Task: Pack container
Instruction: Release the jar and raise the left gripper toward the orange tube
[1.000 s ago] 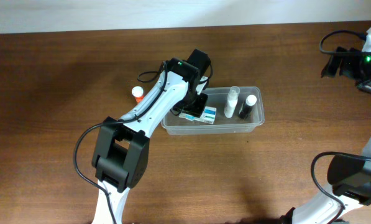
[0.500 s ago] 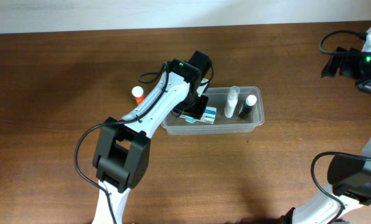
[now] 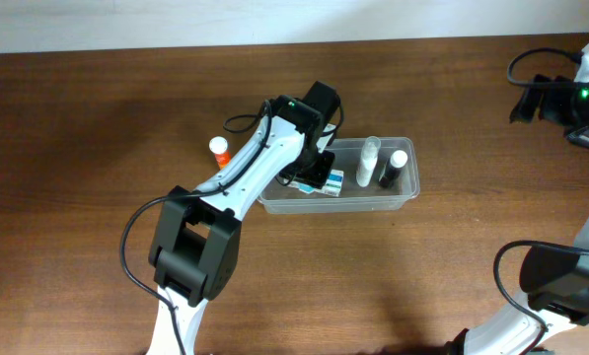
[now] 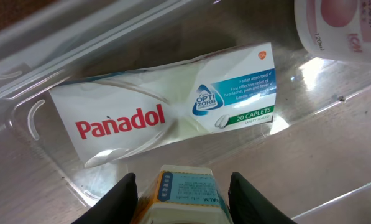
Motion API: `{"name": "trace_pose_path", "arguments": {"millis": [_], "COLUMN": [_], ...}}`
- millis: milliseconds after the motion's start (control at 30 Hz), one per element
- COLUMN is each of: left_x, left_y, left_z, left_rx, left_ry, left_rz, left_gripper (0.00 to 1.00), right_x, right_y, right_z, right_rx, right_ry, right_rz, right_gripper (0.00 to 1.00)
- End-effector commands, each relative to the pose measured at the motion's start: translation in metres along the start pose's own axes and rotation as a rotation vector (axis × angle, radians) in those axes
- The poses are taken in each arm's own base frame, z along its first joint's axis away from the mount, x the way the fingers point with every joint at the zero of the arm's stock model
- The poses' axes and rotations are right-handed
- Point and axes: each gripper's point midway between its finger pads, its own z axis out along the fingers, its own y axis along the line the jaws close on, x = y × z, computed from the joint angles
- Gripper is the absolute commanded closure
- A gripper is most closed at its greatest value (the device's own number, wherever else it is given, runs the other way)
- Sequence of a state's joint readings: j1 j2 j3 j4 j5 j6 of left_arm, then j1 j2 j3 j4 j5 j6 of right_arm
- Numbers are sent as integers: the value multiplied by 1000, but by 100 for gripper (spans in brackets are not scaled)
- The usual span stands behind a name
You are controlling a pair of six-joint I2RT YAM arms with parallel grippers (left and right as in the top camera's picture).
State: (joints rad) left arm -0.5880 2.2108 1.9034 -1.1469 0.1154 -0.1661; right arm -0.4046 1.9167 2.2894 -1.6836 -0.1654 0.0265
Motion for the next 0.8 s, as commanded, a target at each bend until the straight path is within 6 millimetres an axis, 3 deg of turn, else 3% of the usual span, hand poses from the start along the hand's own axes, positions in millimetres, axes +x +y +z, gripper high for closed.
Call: {"name": "trace_pose_path", "arguments": {"millis": [0,233,367,767], "left_x": [3,10,5,2], "left_y": [1,2,2,1], "left_z": [8,8,9,9], "left_rx": [-9,-15,-11,-9], "left_ry": [20,47,26,16], "left_rz": [-5,-7,-5,-4], "left_gripper": [58,58,52,52], "right_x": [1,1,1,1], "right_y": [-2,-2,-2,-2], "right_z": [-2,-2,-2,-2], "right_rx": [9,9,9,9], "right_ry": [-4,-4,-4,-4], "right_rz": [6,6,6,6], "right_gripper": [2,2,2,2]}}
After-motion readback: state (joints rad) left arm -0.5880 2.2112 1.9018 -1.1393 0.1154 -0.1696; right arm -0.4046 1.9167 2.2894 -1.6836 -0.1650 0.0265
